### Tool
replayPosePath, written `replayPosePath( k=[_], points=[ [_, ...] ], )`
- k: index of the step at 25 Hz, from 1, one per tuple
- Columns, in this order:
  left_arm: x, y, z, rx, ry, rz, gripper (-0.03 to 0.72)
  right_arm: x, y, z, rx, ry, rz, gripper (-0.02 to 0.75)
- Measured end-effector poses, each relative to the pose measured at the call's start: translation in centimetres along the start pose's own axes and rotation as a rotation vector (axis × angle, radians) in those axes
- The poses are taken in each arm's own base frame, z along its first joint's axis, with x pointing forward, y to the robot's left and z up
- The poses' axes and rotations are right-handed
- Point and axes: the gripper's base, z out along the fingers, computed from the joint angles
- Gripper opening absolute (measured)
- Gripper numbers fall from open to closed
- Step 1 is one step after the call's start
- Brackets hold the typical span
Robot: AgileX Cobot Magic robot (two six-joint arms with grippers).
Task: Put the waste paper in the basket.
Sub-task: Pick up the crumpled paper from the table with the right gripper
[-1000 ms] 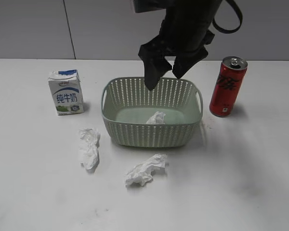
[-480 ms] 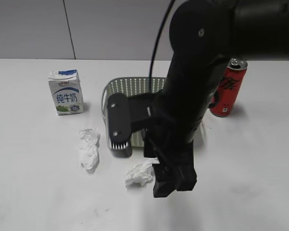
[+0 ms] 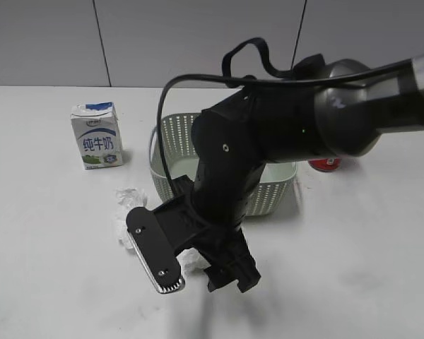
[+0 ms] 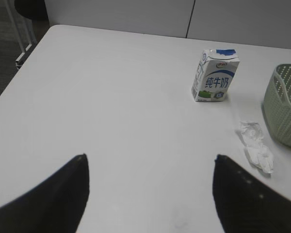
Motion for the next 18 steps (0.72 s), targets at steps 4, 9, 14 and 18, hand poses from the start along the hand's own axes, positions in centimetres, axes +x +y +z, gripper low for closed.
replayPosePath(
  k=[4, 9, 14, 18],
  points=[
    [0.0, 0.0, 0.0, 0.0, 0.0, 0.0, 0.587, 0.4, -0.2, 0.8, 0.018, 0.041, -0.054, 0.559],
    [0.0, 0.0, 0.0, 0.0, 0.0, 0.0, 0.587, 0.5, -1.1, 1.7, 0.099, 0.026, -0.05, 0.435],
    [0.0, 0.0, 0.0, 0.0, 0.0, 0.0, 0.587, 0.8, -0.7, 3.0, 0.051, 0.043, 0.022, 0.347],
    [0.0, 0.0, 0.0, 0.0, 0.0, 0.0, 0.587, 0.8, -0.7, 3.0, 0.046, 0.044, 0.033, 0.274]
  ],
)
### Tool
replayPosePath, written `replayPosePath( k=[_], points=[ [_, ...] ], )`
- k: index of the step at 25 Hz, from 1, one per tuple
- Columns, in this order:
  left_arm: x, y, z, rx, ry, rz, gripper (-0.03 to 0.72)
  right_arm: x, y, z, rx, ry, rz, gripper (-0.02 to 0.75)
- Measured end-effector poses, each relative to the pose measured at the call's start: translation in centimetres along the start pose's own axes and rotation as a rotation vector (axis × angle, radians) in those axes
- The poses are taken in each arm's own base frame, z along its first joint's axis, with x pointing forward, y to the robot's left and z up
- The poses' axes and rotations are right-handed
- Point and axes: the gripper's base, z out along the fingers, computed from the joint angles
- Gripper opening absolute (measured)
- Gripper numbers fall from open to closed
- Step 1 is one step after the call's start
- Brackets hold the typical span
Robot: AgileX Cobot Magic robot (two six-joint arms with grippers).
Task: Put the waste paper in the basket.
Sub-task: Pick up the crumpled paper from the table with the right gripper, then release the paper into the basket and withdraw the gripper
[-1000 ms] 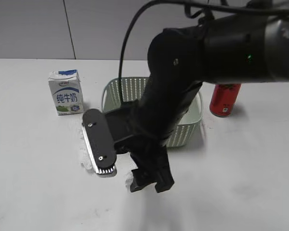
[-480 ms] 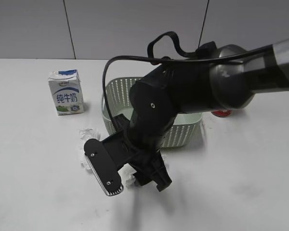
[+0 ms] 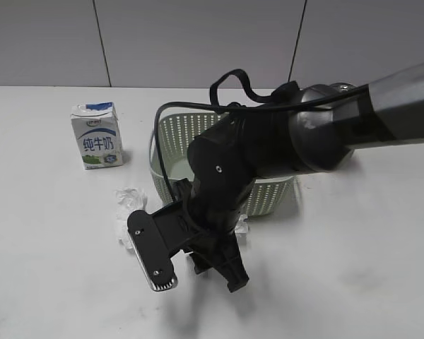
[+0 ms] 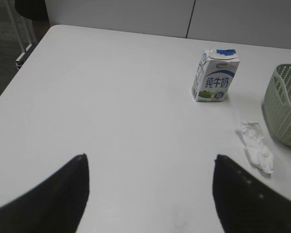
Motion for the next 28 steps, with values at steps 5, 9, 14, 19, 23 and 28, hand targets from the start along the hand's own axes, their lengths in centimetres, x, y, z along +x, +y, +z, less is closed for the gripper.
replayPosePath(
  k=[5, 9, 14, 19, 23, 28],
  points=[
    [0.0, 0.0, 0.0, 0.0, 0.0, 0.0, 0.587, 0.0, 0.0, 0.0, -0.001, 0.0, 0.038, 0.035],
    [0.0, 0.0, 0.0, 0.0, 0.0, 0.0, 0.587, -0.3, -0.3, -1.7, 0.033, -0.03, 0.104, -0.007],
    [0.0, 0.0, 0.0, 0.0, 0.0, 0.0, 0.587, -1.6, -0.6, -7.6, 0.092, -0.182, 0.248, -0.007],
    [0.0, 0.0, 0.0, 0.0, 0.0, 0.0, 0.587, -1.9, -1.4, -13.7, 0.207, -0.311, 0.413, -0.007],
    [0.0, 0.0, 0.0, 0.0, 0.0, 0.0, 0.587, 0.0, -4.1, -16.5, 0.343, -0.399, 0.631, -0.007],
    [0.0, 0.0, 0.0, 0.0, 0.0, 0.0, 0.587, 5.5, -8.3, -16.4, 0.536, -0.496, 0.998, -0.007]
  ],
)
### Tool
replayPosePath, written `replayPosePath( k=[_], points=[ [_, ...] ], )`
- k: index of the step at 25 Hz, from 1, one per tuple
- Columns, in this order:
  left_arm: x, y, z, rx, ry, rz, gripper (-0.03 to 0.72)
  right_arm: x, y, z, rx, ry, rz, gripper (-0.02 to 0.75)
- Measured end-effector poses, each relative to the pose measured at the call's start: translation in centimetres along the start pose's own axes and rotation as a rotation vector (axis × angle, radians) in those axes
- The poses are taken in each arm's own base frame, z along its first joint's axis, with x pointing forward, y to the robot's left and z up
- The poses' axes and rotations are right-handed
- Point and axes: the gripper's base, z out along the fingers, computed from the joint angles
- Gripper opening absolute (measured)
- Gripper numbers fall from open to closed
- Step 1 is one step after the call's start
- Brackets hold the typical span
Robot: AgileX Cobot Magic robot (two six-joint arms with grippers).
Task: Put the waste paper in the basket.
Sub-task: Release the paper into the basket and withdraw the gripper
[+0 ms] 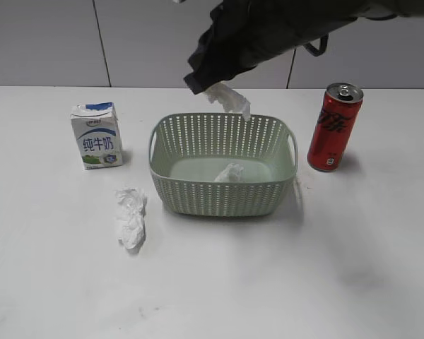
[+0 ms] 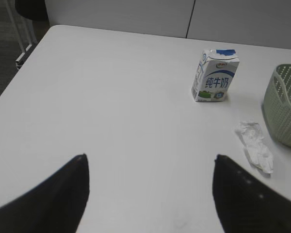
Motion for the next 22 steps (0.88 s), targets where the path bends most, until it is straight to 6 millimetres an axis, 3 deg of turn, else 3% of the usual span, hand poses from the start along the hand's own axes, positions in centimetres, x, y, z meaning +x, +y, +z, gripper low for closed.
replayPosePath(
  k=[3, 6, 8, 12, 13, 17, 22],
  points=[
    [0.0, 0.0, 0.0, 0.0, 0.0, 0.0, 0.587, 1.8, -2.1, 2.4, 0.058, 0.014, 0.088, -0.007],
    [0.0, 0.0, 0.0, 0.0, 0.0, 0.0, 0.587, 3.8, -2.1, 4.9, 0.049, 0.075, 0.109, 0.022],
    [0.0, 0.0, 0.0, 0.0, 0.0, 0.0, 0.587, 5.1, -1.8, 6.3, 0.038, 0.116, 0.124, 0.136],
    [0.0, 0.0, 0.0, 0.0, 0.0, 0.0, 0.587, 6.5, -1.6, 7.7, 0.028, 0.163, 0.184, 0.527],
    [0.0, 0.0, 0.0, 0.0, 0.0, 0.0, 0.587, 6.5, -1.6, 7.7, 0.028, 0.164, 0.191, 0.59],
    [0.0, 0.0, 0.0, 0.0, -0.001, 0.0, 0.587, 5.8, -1.6, 7.3, 0.019, 0.166, 0.218, 0.622],
    [0.0, 0.0, 0.0, 0.0, -0.001, 0.0, 0.587, 1.3, -2.5, 4.3, -0.01, 0.148, 0.333, 0.61]
  ],
)
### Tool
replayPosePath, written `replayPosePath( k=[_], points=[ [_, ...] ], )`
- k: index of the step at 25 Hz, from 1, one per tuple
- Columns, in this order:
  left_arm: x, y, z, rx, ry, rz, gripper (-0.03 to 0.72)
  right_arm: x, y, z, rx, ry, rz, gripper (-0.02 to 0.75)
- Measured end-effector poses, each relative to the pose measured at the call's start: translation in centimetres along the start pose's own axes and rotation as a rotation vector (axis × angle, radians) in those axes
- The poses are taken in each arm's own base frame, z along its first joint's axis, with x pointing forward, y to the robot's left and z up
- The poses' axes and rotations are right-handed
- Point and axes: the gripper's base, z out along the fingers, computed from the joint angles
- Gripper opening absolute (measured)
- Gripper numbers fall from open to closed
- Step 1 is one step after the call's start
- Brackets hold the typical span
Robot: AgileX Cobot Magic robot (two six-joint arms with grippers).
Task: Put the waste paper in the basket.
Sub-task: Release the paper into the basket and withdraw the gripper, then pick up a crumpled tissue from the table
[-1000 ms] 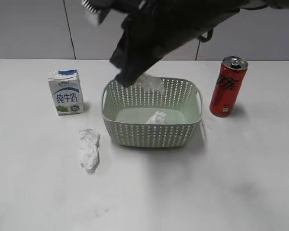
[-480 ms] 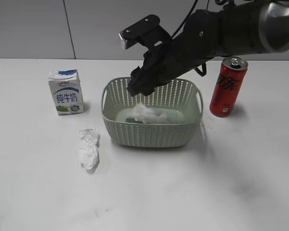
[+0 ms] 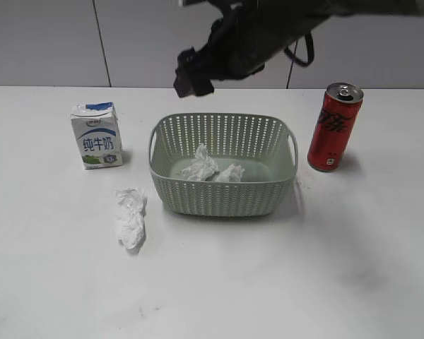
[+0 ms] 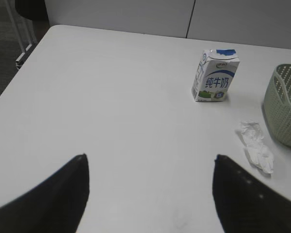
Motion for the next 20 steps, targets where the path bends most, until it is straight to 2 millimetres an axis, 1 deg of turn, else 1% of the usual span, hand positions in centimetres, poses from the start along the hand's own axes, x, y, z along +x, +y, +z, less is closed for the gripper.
replayPosePath(
  k=[3, 6, 7, 9, 12, 17, 20],
  points=[
    [0.0, 0.0, 0.0, 0.0, 0.0, 0.0, 0.587, -2.9, -0.5, -2.8, 0.018, 0.04, 0.032, 0.601],
    [0.0, 0.0, 0.0, 0.0, 0.0, 0.0, 0.587, -4.3, -2.2, -5.3, 0.066, 0.127, 0.043, 0.596],
    [0.0, 0.0, 0.0, 0.0, 0.0, 0.0, 0.587, -4.5, -2.9, -6.1, 0.081, 0.163, 0.05, 0.595],
    [0.0, 0.0, 0.0, 0.0, 0.0, 0.0, 0.587, -4.9, -4.7, -7.8, 0.119, 0.21, 0.074, 0.595],
    [0.0, 0.0, 0.0, 0.0, 0.0, 0.0, 0.587, -4.3, -8.0, -9.5, 0.178, 0.276, 0.13, 0.595],
    [0.0, 0.0, 0.0, 0.0, 0.0, 0.0, 0.587, -2.9, -14.4, -11.7, 0.281, 0.283, 0.26, 0.595],
    [0.0, 0.0, 0.0, 0.0, 0.0, 0.0, 0.587, -1.9, -17.1, -13.5, 0.332, 0.277, 0.332, 0.594]
  ],
)
